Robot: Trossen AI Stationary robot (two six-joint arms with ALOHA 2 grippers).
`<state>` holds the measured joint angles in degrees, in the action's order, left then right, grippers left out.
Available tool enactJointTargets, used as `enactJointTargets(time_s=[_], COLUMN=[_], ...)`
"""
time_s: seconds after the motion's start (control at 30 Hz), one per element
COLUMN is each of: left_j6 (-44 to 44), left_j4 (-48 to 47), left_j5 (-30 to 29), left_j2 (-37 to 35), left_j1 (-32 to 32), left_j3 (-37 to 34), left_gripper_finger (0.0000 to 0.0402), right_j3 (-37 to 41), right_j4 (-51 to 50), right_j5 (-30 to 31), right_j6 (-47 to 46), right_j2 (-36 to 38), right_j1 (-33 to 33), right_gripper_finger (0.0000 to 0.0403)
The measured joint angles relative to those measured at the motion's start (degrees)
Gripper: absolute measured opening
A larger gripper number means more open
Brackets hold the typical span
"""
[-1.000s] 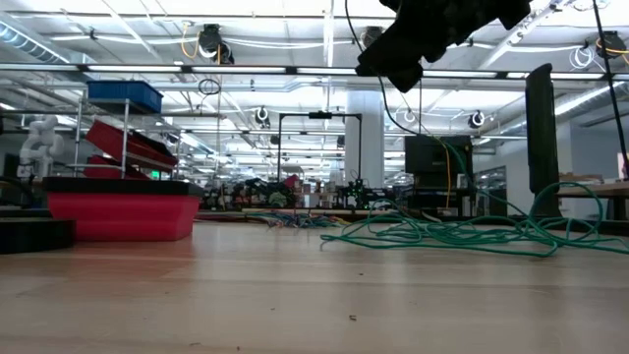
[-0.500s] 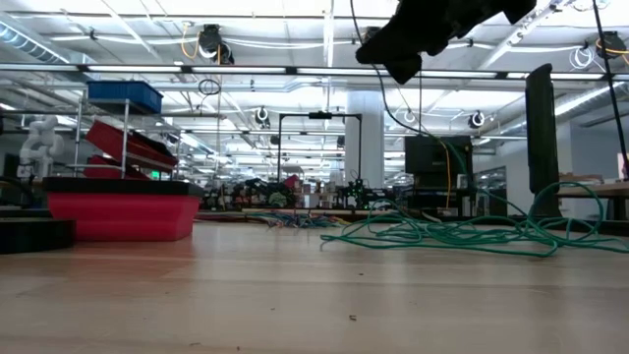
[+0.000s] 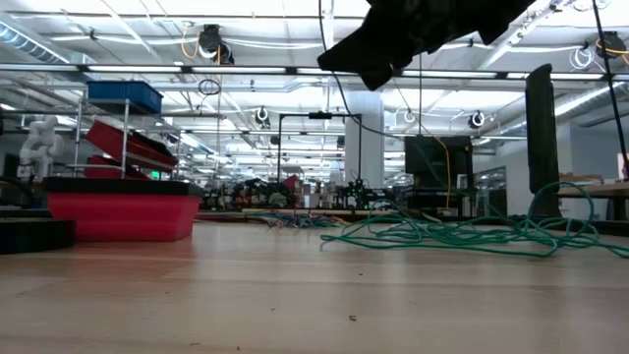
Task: Coil cords
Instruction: Coil the green wire onto the spool
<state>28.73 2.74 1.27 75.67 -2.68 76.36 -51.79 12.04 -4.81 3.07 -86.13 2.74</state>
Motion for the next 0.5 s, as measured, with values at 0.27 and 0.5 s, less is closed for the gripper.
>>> enactJointTargets(time_s=[0.27,0.5], left_j6=[-6.2,-12.2], left_j4=[0.5,-6.1], left_j5=[5.8,11.5], left_j2=[1.2,1.2], left_j1=[0.7,1.5], left_j3=[0.0,0.0], left_gripper_finger=[0.0098,0.0098], right_j3=[0.0,0.0], right_j4=[-0.5,-3.2], right_j5=[0.5,3.3], right_j6=[0.7,1.3], right_j2=[1.0,2.2], right_j1=[-1.9,-6.0], right_gripper_finger=[0.0000,0.0000])
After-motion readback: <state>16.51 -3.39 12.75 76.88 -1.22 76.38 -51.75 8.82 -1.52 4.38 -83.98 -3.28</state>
